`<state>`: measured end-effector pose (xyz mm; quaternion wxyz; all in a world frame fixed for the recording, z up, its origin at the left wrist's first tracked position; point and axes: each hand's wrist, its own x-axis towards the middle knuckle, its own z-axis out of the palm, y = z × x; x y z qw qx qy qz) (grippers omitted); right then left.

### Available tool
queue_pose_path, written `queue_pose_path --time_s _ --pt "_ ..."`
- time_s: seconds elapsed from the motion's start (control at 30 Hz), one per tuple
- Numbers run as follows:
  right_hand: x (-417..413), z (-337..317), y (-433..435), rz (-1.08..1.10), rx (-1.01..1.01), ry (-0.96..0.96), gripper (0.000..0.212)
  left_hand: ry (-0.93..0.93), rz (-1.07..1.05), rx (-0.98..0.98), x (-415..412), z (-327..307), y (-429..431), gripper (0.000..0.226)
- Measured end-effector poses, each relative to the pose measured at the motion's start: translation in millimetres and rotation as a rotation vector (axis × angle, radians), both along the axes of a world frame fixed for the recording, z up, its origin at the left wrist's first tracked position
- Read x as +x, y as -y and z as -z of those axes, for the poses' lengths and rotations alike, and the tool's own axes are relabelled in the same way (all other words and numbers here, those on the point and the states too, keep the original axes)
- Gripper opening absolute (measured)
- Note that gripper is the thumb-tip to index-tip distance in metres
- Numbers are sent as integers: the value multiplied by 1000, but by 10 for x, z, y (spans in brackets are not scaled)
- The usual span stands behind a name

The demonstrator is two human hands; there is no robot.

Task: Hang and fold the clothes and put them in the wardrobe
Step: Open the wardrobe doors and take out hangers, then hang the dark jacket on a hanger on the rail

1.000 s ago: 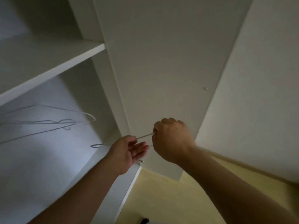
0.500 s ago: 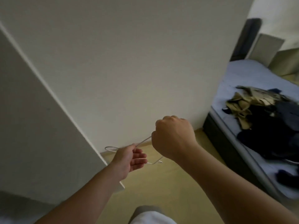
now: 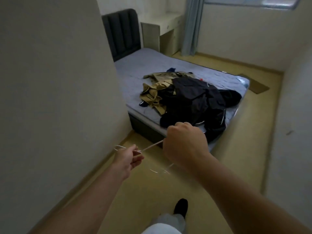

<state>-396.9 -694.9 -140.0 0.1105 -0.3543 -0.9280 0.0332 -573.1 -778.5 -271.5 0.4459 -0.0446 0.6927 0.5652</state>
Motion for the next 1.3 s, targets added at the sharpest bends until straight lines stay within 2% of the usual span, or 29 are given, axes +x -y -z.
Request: queue_pose_path --time_s 0.23,0.37,0.67,0.8,0.9,0.93,1.07,1.17,1.23,1.3 --pt "557 120 -1551 235 -76 84 20 16 209 51 307 189 -1974 20" --pt "883 175 -2315 428 -158 132 30 10 330 82 637 153 -3003 14" --pt "1691 323 -3723 683 -401 223 13 -26 558 73 1648 171 -4954 16" --pt "2073 528 -4374 757 -502 213 16 -148 652 126 2099 176 -5645 16" --pt "2359 675 -4969 758 -561 183 24 -261 673 142 2430 144 -6208 11" --pt "2443 700 -5182 740 -577 182 23 -285 672 153 2544 125 -6394 7" --pt "2747 704 -6032 689 -639 166 9 -368 703 205 3002 -14 -7113 23" --pt "2919 735 -6629 677 -732 126 7 -429 755 217 3253 -84 -7612 15" --pt "2978 822 -6985 678 -906 30 16 -437 770 212 3360 -86 -7885 7" --pt "2993 910 -7248 680 -1088 -74 37 -372 796 196 3419 -66 -8107 10"
